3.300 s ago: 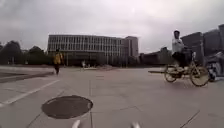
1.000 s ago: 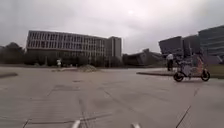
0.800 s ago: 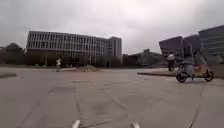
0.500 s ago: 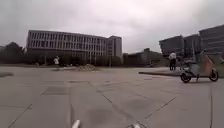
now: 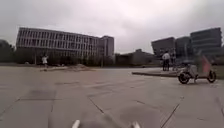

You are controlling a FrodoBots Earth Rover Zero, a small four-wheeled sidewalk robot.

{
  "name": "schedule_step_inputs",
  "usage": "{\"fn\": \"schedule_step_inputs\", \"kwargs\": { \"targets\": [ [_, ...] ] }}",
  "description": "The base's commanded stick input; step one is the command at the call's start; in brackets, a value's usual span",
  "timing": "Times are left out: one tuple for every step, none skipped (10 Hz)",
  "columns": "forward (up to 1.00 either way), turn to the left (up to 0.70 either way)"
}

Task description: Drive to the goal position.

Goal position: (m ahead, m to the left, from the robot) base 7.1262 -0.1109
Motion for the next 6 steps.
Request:
{"fn": "schedule_step_inputs", "kwargs": {
  "targets": [
    [0.85, 0.0],
    [0.85, 0.0],
    [0.85, 0.0],
    [0.85, 0.0],
    [0.85, 0.0],
    [0.85, 0.0]
  ]
}}
